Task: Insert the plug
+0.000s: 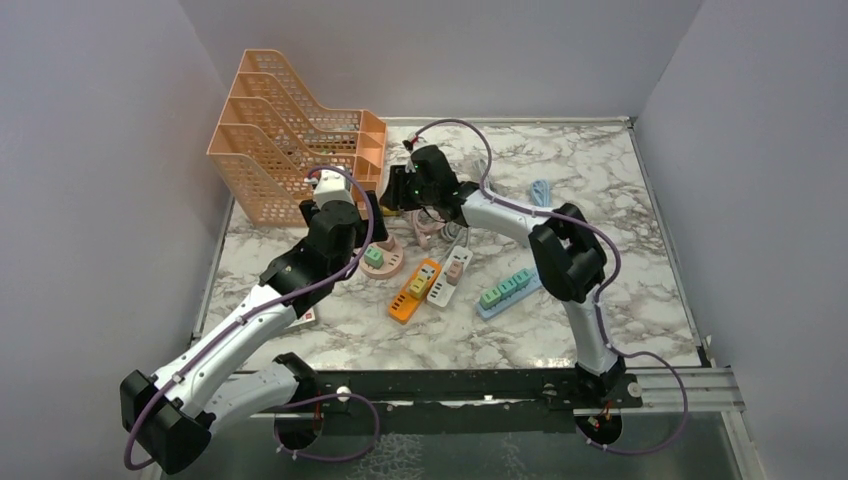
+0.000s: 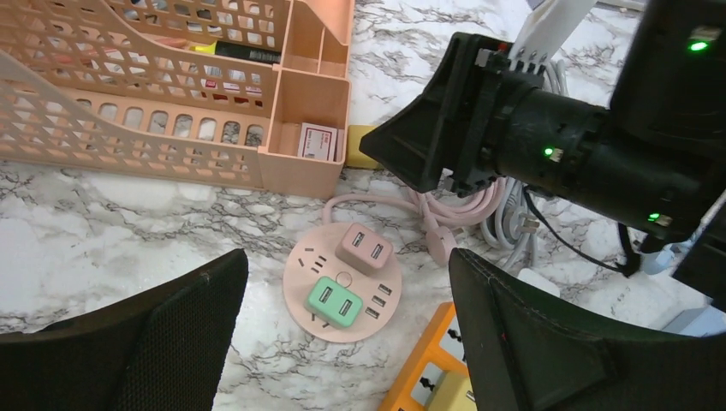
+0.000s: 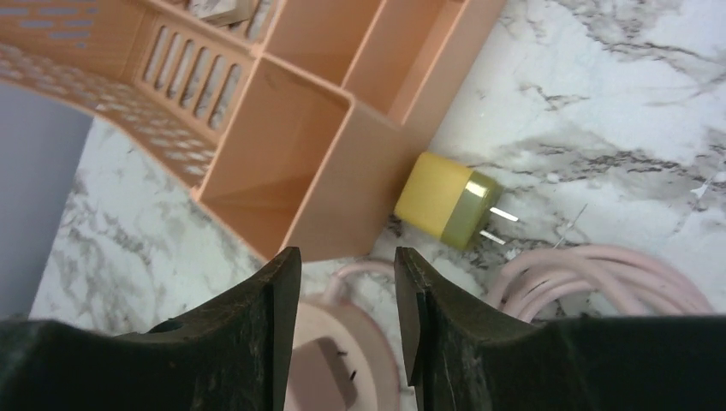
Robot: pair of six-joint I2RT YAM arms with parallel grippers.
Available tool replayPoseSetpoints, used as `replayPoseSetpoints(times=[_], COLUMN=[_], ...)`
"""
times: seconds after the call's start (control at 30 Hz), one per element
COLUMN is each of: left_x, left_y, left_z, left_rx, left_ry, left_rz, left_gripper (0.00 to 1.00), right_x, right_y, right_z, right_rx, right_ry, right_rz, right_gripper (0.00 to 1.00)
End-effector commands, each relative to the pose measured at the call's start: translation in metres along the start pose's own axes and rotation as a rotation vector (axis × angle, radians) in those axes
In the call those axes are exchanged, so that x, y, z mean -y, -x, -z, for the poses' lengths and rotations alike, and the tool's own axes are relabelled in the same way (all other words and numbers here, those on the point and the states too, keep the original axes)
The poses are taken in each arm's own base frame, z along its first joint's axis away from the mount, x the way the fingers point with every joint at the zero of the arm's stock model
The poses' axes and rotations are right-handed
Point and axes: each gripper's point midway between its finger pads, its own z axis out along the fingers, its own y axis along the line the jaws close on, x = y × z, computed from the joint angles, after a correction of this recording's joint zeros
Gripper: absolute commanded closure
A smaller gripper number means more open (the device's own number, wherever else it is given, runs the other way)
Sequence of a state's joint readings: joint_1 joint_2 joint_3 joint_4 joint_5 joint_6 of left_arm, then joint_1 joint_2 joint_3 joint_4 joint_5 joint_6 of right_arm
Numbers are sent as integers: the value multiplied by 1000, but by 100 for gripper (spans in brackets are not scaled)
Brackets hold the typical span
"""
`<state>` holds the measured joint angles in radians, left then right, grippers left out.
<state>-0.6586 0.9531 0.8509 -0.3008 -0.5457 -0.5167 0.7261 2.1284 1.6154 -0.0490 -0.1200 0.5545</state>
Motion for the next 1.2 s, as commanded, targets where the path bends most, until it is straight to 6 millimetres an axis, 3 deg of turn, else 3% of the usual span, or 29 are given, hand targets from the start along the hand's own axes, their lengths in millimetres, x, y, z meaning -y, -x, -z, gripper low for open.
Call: replayPoseSetpoints(times=[0.0, 0.1, 0.2, 0.4, 0.57, 0.77, 1.0, 1.17], left_x=[1, 0, -1, -2, -2, -2, -3, -3], left_y=[19, 21, 20, 19, 20, 16, 13, 12], left_z=[4, 3, 1, -3, -5, -8, -10, -10], left_rx=[22, 24, 20, 8, 3, -8, -13, -16], left_ry=[0, 7, 12, 13, 14, 10, 5, 4], left_rz=[16, 7, 5, -2, -2, 6, 10, 13], left_gripper=[11, 11, 11, 11, 11, 11, 11, 11], right_x=[19, 32, 42, 56, 64, 60, 44, 51], right_y=[18, 19, 18, 11, 1, -25, -47, -58], right_z=[-24, -35, -47, -71, -81, -75, -50, -46], right_rx=[75, 81, 76, 29, -28, -139, -245, -289], right_ry=[-70, -120, -149, -151, -146, -88, 19, -10], right_rz=[75, 120, 175, 251, 281, 294, 313, 310], right_gripper=[55, 67, 67, 53, 49, 44, 41, 32])
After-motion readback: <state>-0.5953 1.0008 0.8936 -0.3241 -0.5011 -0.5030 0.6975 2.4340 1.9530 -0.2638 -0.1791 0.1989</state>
